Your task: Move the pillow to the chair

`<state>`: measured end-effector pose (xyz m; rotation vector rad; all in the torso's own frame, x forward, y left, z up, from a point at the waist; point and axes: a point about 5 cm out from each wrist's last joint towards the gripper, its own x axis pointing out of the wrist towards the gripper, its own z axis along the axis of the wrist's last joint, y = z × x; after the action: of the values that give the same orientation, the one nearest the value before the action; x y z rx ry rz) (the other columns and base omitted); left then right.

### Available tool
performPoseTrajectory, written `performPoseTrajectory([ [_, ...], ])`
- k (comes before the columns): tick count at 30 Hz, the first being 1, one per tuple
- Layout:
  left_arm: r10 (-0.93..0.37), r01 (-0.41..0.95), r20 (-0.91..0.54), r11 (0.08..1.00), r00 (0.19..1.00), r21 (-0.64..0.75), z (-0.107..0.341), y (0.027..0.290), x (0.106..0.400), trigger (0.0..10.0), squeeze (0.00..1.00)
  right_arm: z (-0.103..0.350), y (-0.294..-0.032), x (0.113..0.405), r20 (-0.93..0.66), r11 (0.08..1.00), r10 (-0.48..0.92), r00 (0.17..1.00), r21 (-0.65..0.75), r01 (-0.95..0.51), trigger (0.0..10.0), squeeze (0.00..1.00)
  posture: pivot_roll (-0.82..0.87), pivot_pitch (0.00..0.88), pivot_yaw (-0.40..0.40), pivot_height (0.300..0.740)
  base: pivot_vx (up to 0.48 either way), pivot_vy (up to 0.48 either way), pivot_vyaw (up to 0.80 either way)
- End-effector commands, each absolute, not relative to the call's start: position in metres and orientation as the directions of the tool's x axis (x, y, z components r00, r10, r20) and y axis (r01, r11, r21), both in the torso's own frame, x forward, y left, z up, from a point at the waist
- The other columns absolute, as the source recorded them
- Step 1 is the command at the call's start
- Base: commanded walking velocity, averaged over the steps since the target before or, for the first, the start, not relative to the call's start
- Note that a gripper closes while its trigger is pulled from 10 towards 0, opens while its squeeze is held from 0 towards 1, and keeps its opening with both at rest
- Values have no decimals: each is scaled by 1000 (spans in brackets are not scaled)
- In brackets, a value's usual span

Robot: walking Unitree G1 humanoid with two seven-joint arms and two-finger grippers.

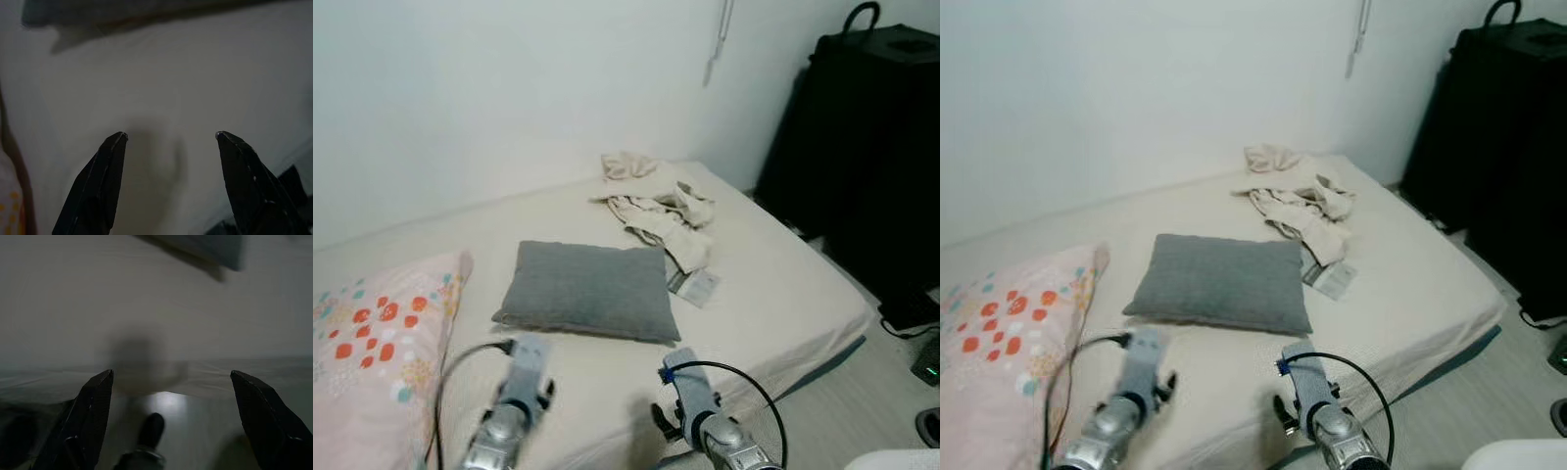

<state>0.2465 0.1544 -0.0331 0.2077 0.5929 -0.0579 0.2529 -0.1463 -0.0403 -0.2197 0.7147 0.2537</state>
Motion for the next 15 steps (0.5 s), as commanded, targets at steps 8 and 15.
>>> performPoseTrajectory([
  [8,46,65,-562,982,826,175,-42,168,237,10000,0,-41,-140,253,-641,938,156,752,-142,-316,10000,0,29,8,11,740,0,0,0],
  [15,26,131,-514,955,857,266,-40,170,232,10000,0,-25,-154,267,-528,972,89,844,-137,-188,10000,0,67,22,-39,740,0,0,0],
])
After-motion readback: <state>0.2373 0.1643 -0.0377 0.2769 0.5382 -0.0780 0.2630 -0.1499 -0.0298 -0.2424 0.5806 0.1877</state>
